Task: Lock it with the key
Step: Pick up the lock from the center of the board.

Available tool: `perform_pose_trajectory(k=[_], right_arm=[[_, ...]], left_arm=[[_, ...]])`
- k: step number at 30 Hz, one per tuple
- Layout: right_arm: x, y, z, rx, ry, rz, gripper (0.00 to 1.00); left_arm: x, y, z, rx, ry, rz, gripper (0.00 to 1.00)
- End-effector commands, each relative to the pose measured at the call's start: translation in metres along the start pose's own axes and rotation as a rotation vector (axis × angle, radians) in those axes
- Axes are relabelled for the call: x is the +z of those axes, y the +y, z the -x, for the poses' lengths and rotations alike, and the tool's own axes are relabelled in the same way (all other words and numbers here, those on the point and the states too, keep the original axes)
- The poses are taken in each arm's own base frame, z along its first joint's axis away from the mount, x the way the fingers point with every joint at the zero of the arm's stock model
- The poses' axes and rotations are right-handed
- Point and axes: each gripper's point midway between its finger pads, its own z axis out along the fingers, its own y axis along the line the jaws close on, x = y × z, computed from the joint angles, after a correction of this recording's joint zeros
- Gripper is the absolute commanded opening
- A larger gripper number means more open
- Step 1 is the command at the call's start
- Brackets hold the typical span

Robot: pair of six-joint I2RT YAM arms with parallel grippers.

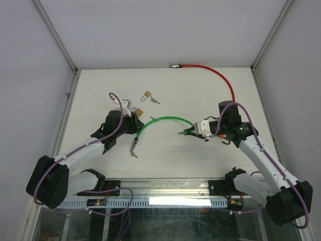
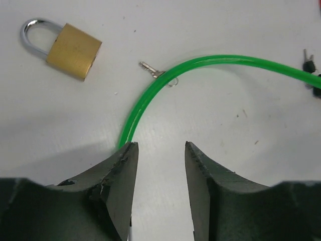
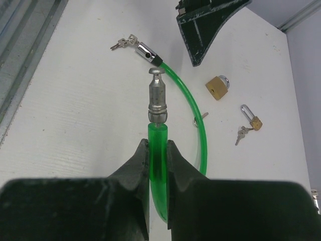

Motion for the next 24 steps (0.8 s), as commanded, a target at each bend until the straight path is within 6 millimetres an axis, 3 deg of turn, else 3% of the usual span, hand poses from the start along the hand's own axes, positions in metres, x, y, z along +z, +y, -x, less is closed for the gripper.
perform_pose_trajectory(k=[1,7,11,21,24], right_arm=[[-0.010,-0.018,0.034,-0.103,-0.052,-0.027,0.00],[-0.011,-0.046,0.051,-0.172,-0.061,-0.015,0.00],[-0.009,-0.065,0.072,-0.205,-0.099,0.018,0.00],[-0.007,-0.073,0.099,-0.245,-0.097,0.057,0.00],[-0.012,-0.078,0.108,-0.240,-0.078,0.040,0.00]], left_arm=[[0.013,0.024,0.001,0.056,0.023,0.112,0.44],[0.028,0.035,-0.023,0.057,0.119,0.137,0.45],[0.031,0.032,-0.025,0.056,0.122,0.116,0.45],[0.036,0.033,-0.031,0.056,0.161,0.115,0.49],[0.030,0.029,-0.019,0.044,0.112,0.114,0.59]])
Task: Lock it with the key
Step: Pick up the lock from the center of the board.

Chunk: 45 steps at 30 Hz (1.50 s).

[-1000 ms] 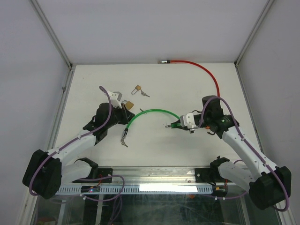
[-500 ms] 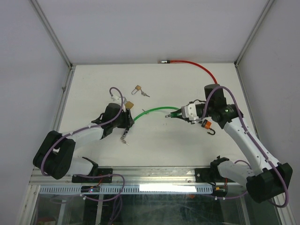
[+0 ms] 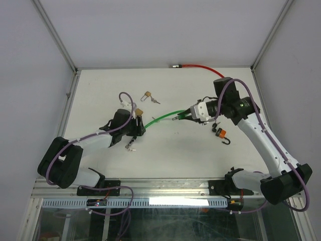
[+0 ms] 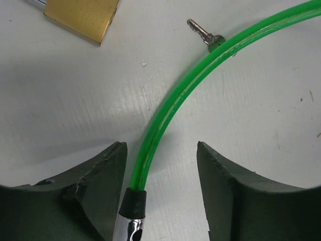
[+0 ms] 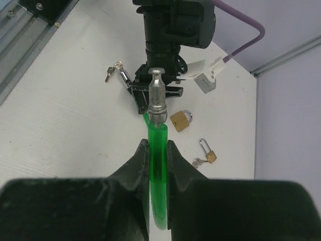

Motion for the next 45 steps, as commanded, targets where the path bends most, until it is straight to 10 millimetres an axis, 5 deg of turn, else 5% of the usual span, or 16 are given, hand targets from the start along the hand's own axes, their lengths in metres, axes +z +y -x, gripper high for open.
perform_pose_trajectory(k=[1,9,17,26,35,45], right_arm=[[-0.012,-0.020,0.036,-0.074,-0.010,-0.042,0.00],[-0.032,-0.054,0.053,0.097,0.054,-0.221,0.00],[-0.040,-0.074,0.064,0.413,0.029,-0.361,0.00],[-0.033,-0.101,0.082,0.729,-0.078,-0.382,0.00],[-0.033,-0.132,0.124,0.794,-0.217,-0.340,0.00],[-0.039,-0.152,0.165,0.787,-0.337,-0.284,0.00]], left_arm=[[-0.014,-0.011,0.039,-0.009,-0.133,-0.029,0.62],[-0.086,-0.025,0.083,-0.067,-0.429,-0.109,0.98],[-0.122,-0.076,0.067,-0.218,-0.475,-0.476,0.99],[-0.148,-0.091,0.044,-0.531,-0.454,-0.726,0.84],[-0.144,-0.078,0.033,-0.746,-0.453,-0.716,0.87],[-0.128,-0.093,0.026,-0.964,-0.381,-0.670,0.89]])
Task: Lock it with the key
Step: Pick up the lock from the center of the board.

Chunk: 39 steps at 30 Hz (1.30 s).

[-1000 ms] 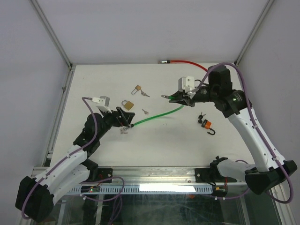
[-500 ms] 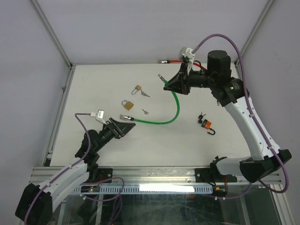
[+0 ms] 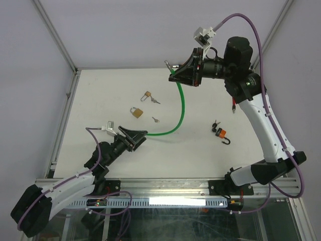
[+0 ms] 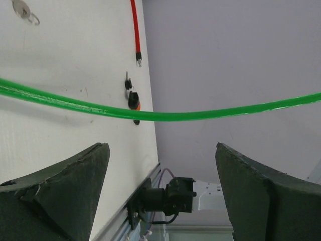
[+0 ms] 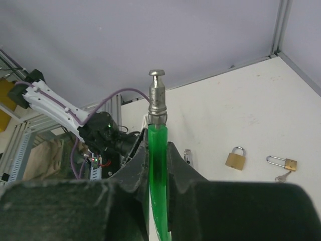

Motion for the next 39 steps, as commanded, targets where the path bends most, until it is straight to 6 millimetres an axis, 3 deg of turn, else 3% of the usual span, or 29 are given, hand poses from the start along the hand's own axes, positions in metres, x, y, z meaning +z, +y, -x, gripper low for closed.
perform_pose_trajectory(k=[1,7,10,16,24,30,32,39], right_arm=[[-0.007,0.033,0.052,-0.059,-0.121,0.087,0.00],[-0.014,0.020,0.065,-0.001,-0.163,0.050,0.00],[-0.016,0.017,0.065,0.022,-0.172,0.042,0.00],[-0.026,0.024,0.070,0.082,-0.207,0.074,0.00],[-0.043,0.017,0.072,0.086,-0.257,0.043,0.00],[-0.051,0.009,0.078,0.028,-0.289,0.019,0.00],[-0.052,0.018,0.077,0.149,-0.280,0.054,0.00],[-0.055,0.024,0.081,0.152,-0.288,0.073,0.00]], left_arm=[[0.007,-0.005,0.000,-0.158,-0.074,0.010,0.89],[0.021,-0.008,-0.013,-0.225,-0.061,0.063,0.90],[0.024,0.001,-0.012,-0.233,-0.096,0.096,0.91],[0.028,0.015,0.027,-0.251,-0.326,0.126,0.83],[0.035,-0.012,0.052,-0.201,-0.448,0.060,0.73],[0.042,-0.004,0.041,-0.234,-0.395,0.100,0.73],[0.043,0.004,0.035,-0.255,-0.373,0.134,0.74],[0.052,0.014,0.020,-0.269,-0.307,0.174,0.77]])
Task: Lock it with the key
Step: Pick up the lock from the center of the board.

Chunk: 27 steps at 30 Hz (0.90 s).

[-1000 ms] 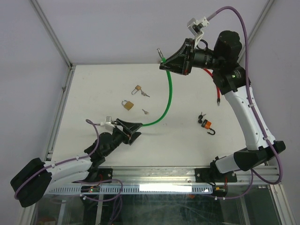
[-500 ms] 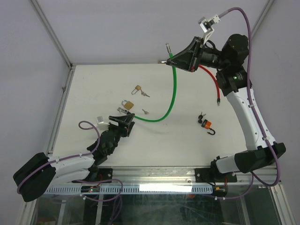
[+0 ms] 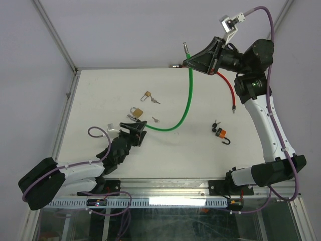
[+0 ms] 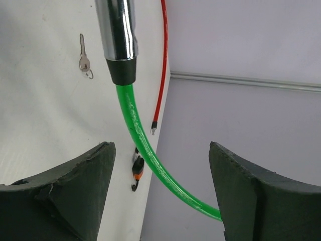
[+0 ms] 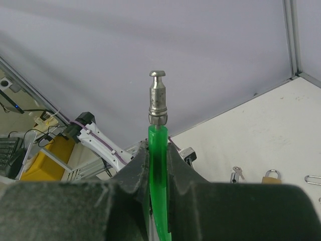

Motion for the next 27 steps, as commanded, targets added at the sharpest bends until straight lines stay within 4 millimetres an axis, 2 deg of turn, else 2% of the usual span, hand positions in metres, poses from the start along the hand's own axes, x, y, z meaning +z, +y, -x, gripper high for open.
perform_pose_trajectory(k=[1,7,9,14,17,18,19,23,27], right_arm=[[-0.009,0.046,0.022,-0.091,-0.057,0.068,0.00],[-0.014,0.055,0.023,-0.058,-0.068,0.093,0.00],[-0.015,0.056,0.023,-0.055,-0.071,0.095,0.00],[-0.019,0.054,0.019,-0.051,-0.075,0.087,0.00],[-0.024,0.052,0.015,-0.053,-0.075,0.076,0.00],[-0.025,0.051,0.013,-0.058,-0.075,0.070,0.00],[-0.027,0.051,0.010,-0.064,-0.072,0.065,0.00],[-0.033,0.045,-0.012,0.040,-0.039,0.022,0.00],[-0.042,0.035,-0.046,0.193,0.006,-0.035,0.00]], left_arm=[[0.006,-0.018,-0.018,-0.056,0.067,-0.031,0.77],[0.016,-0.026,-0.032,-0.077,0.105,-0.080,0.75],[0.019,-0.032,-0.035,-0.077,0.111,-0.102,0.68],[0.019,-0.053,-0.032,-0.074,0.092,-0.200,0.41],[0.016,-0.066,-0.027,-0.036,0.065,-0.245,0.17],[0.014,-0.071,-0.024,-0.014,0.053,-0.261,0.05],[0.013,-0.074,-0.022,0.016,0.039,-0.271,0.00],[0.005,-0.089,-0.008,0.211,-0.037,-0.304,0.00],[-0.005,-0.117,-0.002,0.534,-0.089,-0.376,0.00]])
